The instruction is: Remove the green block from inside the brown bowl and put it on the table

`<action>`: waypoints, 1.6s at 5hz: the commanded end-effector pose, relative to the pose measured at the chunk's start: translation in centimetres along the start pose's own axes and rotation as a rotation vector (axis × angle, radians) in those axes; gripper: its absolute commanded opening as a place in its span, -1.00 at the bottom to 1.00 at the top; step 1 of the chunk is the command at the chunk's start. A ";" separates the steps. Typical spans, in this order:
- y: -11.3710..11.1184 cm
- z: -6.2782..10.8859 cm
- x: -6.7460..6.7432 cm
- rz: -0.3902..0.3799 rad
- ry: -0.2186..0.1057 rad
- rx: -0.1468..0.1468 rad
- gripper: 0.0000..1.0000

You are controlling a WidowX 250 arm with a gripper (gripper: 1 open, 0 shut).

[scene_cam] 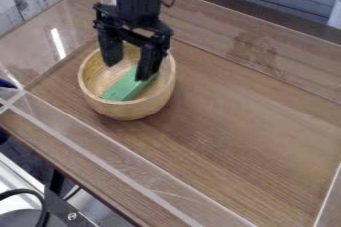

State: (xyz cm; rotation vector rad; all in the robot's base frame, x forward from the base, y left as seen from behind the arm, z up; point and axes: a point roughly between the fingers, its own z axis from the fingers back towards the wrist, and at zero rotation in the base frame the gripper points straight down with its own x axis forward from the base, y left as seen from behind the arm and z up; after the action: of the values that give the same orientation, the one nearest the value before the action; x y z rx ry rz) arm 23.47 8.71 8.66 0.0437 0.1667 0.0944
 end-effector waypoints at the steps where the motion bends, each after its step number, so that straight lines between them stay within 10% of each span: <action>1: 0.8 0.0 1.6 -0.029 -0.061 0.033 1.00; 5: 0.6 -2.0 1.9 0.045 -0.065 0.043 1.00; 7: 0.5 -2.5 1.4 0.024 -0.072 -0.041 1.00; 8: 0.5 -1.5 1.3 0.033 -0.103 -0.013 1.00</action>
State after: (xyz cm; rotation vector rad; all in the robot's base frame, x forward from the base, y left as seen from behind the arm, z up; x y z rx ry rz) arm 23.75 9.13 5.59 0.0186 0.1191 0.1279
